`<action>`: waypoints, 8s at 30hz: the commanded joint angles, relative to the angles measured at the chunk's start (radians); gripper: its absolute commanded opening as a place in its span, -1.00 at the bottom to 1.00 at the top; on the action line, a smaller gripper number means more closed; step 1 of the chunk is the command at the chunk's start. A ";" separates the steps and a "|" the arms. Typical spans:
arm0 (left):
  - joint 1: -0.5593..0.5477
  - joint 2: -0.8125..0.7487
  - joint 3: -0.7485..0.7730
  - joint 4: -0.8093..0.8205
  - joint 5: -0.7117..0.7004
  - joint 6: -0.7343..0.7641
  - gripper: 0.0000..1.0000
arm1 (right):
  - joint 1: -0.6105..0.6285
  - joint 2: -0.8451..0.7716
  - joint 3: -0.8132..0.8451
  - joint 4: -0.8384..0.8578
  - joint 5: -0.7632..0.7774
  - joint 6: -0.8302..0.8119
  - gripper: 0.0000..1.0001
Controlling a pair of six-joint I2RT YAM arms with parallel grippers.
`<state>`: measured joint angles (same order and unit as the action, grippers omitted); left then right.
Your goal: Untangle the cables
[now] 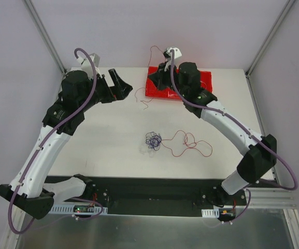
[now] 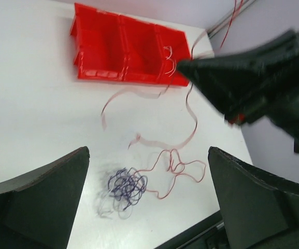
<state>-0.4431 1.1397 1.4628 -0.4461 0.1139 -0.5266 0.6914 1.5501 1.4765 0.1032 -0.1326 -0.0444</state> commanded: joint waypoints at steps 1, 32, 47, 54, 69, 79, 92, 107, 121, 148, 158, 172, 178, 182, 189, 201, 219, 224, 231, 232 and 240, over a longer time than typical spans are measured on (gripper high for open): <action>0.009 -0.098 -0.120 0.038 -0.042 0.056 0.95 | -0.113 0.109 0.097 0.076 -0.008 -0.182 -1.00; 0.011 0.017 -0.226 0.142 0.079 0.126 0.93 | -0.375 0.736 0.513 0.011 0.041 -0.508 -1.00; 0.011 -0.014 -0.280 0.179 0.087 0.211 0.93 | -0.405 0.809 0.620 -0.362 -0.058 -0.132 -1.00; 0.011 -0.012 -0.311 0.193 0.089 0.221 0.93 | -0.414 0.927 0.789 -0.485 -0.070 -0.052 -1.00; 0.014 -0.005 -0.321 0.195 0.102 0.220 0.93 | -0.414 1.004 0.889 -0.579 0.001 -0.003 -0.95; 0.024 -0.009 -0.320 0.196 0.115 0.217 0.93 | -0.409 0.869 0.783 -0.569 0.008 -0.021 -0.27; 0.033 -0.018 -0.323 0.195 0.122 0.215 0.93 | -0.411 0.714 0.783 -0.638 0.059 -0.060 0.35; 0.041 -0.009 -0.323 0.195 0.135 0.215 0.93 | -0.556 0.665 0.697 -0.517 0.080 0.233 0.58; 0.050 0.015 -0.321 0.195 0.148 0.212 0.93 | -0.632 0.783 0.774 -0.520 0.071 0.253 0.17; 0.066 0.038 -0.318 0.195 0.182 0.192 0.98 | -0.626 0.901 0.855 -0.427 0.091 0.157 -0.84; 0.075 0.049 -0.314 0.195 0.210 0.180 0.96 | -0.452 0.732 0.689 -0.393 0.305 -0.096 -0.99; 0.086 0.035 -0.311 0.195 0.237 0.175 0.96 | -0.319 0.961 0.913 -0.504 0.452 -0.196 -0.99; 0.086 0.037 -0.311 0.195 0.240 0.175 0.96 | -0.351 1.031 0.973 -0.496 0.455 -0.158 -0.99; 0.086 0.045 -0.309 0.195 0.248 0.172 0.95 | -0.351 1.053 1.009 -0.501 0.427 -0.175 -0.99; 0.087 0.057 -0.308 0.195 0.254 0.171 0.96 | -0.352 1.029 0.978 -0.497 0.416 -0.180 -0.63; 0.096 0.068 -0.306 0.196 0.274 0.160 0.95 | -0.354 0.792 0.936 -0.598 0.415 -0.199 0.17; 0.098 0.054 -0.308 0.196 0.296 0.154 0.95 | -0.397 0.444 0.334 -0.516 0.203 -0.083 0.57; 0.098 0.063 -0.311 0.196 0.299 0.154 0.95 | -0.469 0.453 0.326 -0.502 0.225 0.105 0.51; 0.093 0.210 -0.279 0.274 0.441 0.056 0.72 | -0.567 0.505 0.338 -0.416 0.051 0.229 0.50; 0.089 0.263 -0.263 0.305 0.478 0.013 0.62 | -0.573 0.516 0.349 -0.405 0.039 0.210 0.45; -0.061 0.710 0.086 0.412 0.376 -0.108 0.35 | -0.630 0.579 0.390 -0.362 -0.035 0.156 0.11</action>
<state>-0.4255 1.7107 1.3575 -0.1272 0.5320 -0.5667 0.0872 2.1017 1.8061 -0.3080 -0.0956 0.1188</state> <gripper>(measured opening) 0.695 0.586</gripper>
